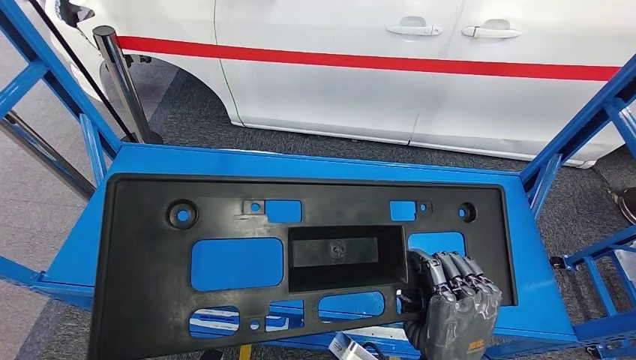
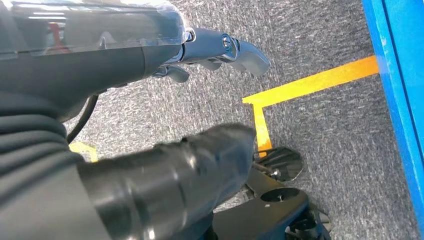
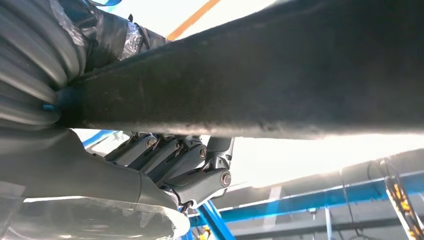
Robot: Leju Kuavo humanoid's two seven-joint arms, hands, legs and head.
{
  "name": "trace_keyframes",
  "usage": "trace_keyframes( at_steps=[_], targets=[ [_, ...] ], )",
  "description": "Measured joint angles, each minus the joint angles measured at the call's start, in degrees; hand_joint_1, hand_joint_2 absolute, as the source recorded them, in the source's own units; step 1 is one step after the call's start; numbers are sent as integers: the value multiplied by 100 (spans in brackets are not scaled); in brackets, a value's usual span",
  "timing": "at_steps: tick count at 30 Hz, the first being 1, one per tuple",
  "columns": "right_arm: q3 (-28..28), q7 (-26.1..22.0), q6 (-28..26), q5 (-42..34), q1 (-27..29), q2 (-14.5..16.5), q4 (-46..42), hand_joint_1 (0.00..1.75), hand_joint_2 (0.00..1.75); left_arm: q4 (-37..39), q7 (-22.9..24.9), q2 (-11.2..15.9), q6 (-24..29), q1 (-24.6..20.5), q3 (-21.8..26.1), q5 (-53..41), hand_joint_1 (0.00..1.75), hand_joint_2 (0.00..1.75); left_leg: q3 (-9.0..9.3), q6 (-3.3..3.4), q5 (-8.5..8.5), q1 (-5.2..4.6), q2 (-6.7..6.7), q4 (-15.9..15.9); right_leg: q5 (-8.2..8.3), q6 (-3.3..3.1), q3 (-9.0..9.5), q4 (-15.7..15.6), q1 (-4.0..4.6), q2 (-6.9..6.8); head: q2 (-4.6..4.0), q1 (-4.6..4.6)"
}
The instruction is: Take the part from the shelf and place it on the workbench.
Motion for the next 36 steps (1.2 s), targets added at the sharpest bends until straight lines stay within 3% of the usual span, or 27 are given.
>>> trace_keyframes(
  at_steps=[11,17,19,21,22,23,24,26,28,29,32,34,36],
  targets=[
    [341,706,0,-6,-179,-132,365,175,175,0,196,0,421,38,9,134,0,175,-3,5,-3,-10,0,9,4,6,2,-7,-6,-1,0,1],
    [422,743,0,-133,-238,-193,507,175,175,0,383,-1,628,50,19,93,0,175,13,86,62,-11,4,-38,7,79,9,-9,-46,-5,0,0],
    [424,708,0,-178,-246,-204,536,175,175,0,398,-3,645,50,19,82,0,175,23,137,132,20,25,-119,-271,91,-101,293,-46,-14,0,4],
    [423,644,0,-232,-248,-214,572,175,175,0,404,-4,650,52,19,66,0,175,-2,159,158,18,45,-129,-719,100,-354,987,-56,-19,0,5],
    [421,604,0,-259,-246,-217,594,175,175,0,406,-4,651,54,19,58,0,175,-22,157,164,18,51,-121,-870,111,-463,1320,-61,-20,0,4],
    [419,563,0,-281,-245,-219,618,175,175,0,407,-4,651,56,19,51,0,175,-40,149,170,20,56,-110,-912,121,-494,1496,-70,-21,0,4],
    [416,524,0,-301,-244,-220,638,175,175,0,408,-4,651,57,19,45,0,175,-59,138,176,26,58,-94,-849,132,-423,1461,-83,-23,0,4],
    [411,464,0,-331,-246,-220,669,175,175,0,410,-8,651,58,18,34,0,175,-98,97,176,44,55,-41,-565,147,-3,807,-118,-33,0,5],
    [408,437,0,-347,-244,-220,691,175,175,0,412,-11,651,57,17,27,0,175,-133,19,174,47,42,10,-388,114,343,222,-99,-19,0,2],
    [407,432,0,-349,-244,-220,700,175,175,0,413,-10,651,57,17,26,0,175,-145,-27,181,41,35,27,-381,79,399,99,-81,-7,0,0],
    [407,403,0,-372,-245,-218,723,175,175,0,414,-9,649,62,17,21,0,175,-190,-150,204,50,22,54,-337,-70,331,76,-60,4,0,-5],
    [407,376,0,-385,-244,-209,731,175,175,0,414,-9,647,66,17,21,0,175,-310,-201,-55,67,25,321,-265,-180,258,60,-67,-14,0,-8],
    [405,363,0,-387,-245,-203,739,175,175,0,414,-9,646,66,17,21,0,175,-533,-226,-551,71,29,986,-196,-252,166,61,-42,-35,0,-10]
  ],
)
